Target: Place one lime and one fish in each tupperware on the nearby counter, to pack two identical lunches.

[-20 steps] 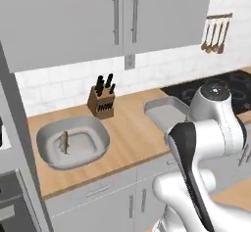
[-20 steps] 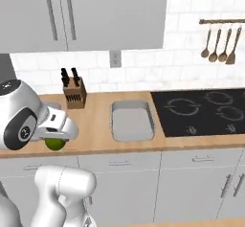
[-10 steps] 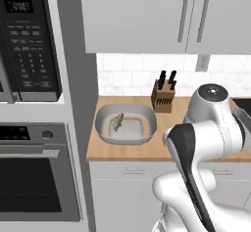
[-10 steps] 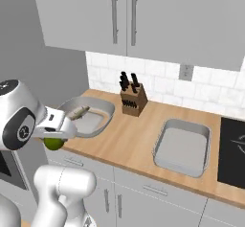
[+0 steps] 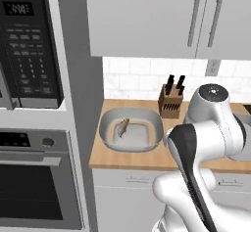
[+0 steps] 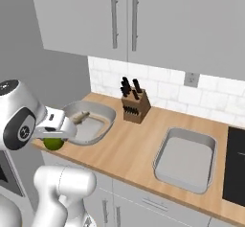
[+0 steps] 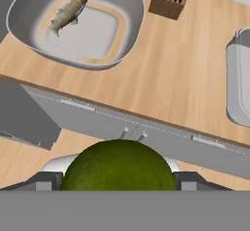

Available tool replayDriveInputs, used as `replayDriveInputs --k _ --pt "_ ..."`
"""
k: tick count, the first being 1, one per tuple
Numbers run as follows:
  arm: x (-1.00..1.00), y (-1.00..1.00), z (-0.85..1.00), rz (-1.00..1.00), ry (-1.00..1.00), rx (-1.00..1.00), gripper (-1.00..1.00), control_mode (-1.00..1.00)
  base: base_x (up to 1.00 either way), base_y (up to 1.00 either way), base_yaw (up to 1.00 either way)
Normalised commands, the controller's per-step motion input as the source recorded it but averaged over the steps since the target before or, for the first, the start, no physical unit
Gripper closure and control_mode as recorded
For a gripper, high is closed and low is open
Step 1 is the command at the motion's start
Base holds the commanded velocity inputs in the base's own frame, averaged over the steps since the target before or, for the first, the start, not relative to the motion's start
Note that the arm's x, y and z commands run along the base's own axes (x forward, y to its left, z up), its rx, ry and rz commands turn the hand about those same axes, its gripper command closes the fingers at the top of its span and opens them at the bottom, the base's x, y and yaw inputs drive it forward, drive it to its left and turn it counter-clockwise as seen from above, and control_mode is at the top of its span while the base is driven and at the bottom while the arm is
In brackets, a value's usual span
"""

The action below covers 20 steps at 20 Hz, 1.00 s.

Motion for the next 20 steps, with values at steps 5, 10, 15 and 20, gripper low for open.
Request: replayDriveInputs --k 5,10,15,20 --pt "0.0 0.0 0.0 0.0 0.0 0.0 1.0 1.0 0.46 0.42 0.0" --pt "0.0 0.0 0.0 0.0 0.0 0.0 1.0 1.0 0.35 0.4 0.0" --pt "0.29 0.0 -0.11 -0.01 0.0 0.0 1.0 -1.0 0.13 0.05 0.0" --pt "0.91 -0.1 -0.2 0.0 0.0 0.01 1.0 -1.0 0.0 0.0 0.0"
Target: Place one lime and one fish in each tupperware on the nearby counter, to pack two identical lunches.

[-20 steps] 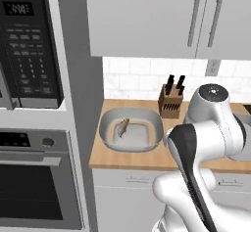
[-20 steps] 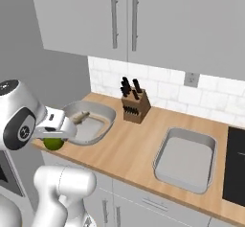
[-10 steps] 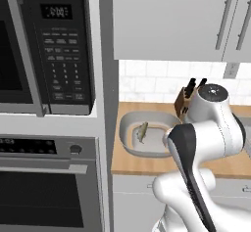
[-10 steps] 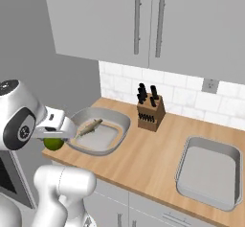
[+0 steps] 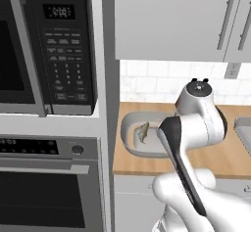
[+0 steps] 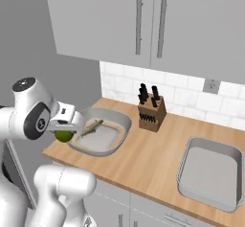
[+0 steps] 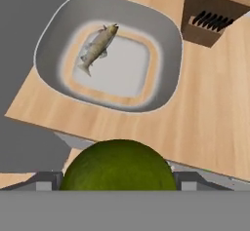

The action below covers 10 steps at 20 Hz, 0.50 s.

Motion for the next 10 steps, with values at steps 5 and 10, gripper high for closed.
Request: replayDriveInputs --k 5,10 --pt "1.0 -0.4 -0.39 0.11 0.04 0.15 1.0 -1.0 0.0 0.0 0.0" --pt "1.0 -0.19 -0.76 0.11 0.08 0.04 1.0 -1.0 0.0 0.0 0.0"
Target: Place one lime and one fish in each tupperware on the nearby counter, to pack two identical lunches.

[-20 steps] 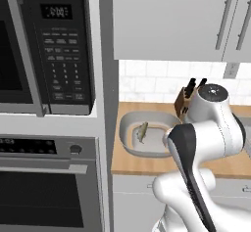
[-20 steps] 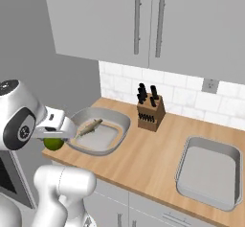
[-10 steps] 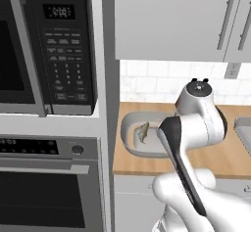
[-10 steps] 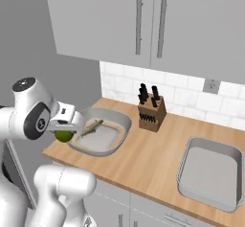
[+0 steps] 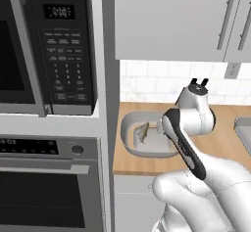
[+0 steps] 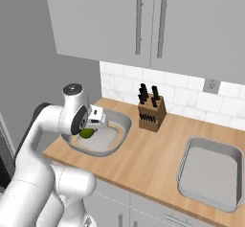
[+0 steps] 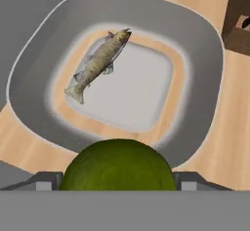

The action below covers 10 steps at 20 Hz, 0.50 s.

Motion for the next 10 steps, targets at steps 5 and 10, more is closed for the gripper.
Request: replayDriveInputs --k 5,10 --pt "1.0 -0.02 -0.58 0.02 0.09 0.0 1.0 -1.0 0.0 0.0 0.0" --pt "1.0 -0.12 -0.18 0.0 0.19 0.0 1.0 -1.0 0.0 0.0 0.0"
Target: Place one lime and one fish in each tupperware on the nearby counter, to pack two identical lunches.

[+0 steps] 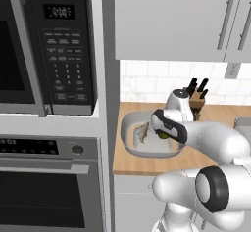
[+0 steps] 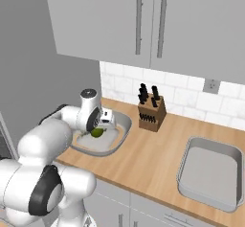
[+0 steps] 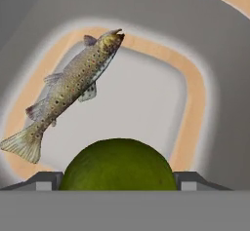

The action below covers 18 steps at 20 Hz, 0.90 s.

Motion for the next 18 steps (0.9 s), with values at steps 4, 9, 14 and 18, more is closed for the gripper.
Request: replayDriveInputs --k 4,9,14,18 --pt "0.46 -0.12 -0.12 0.0 0.0 0.01 1.0 -1.0 0.0 0.0 0.0" --pt "0.05 0.0 -0.32 0.03 0.0 0.0 -1.0 -1.0 0.0 0.0 0.0" --pt "0.0 0.0 -0.22 0.03 0.0 0.0 -1.0 -1.0 0.0 0.0 0.0" --pt "0.0 0.0 -0.04 0.02 0.0 0.0 -1.0 -1.0 0.0 0.0 0.0"
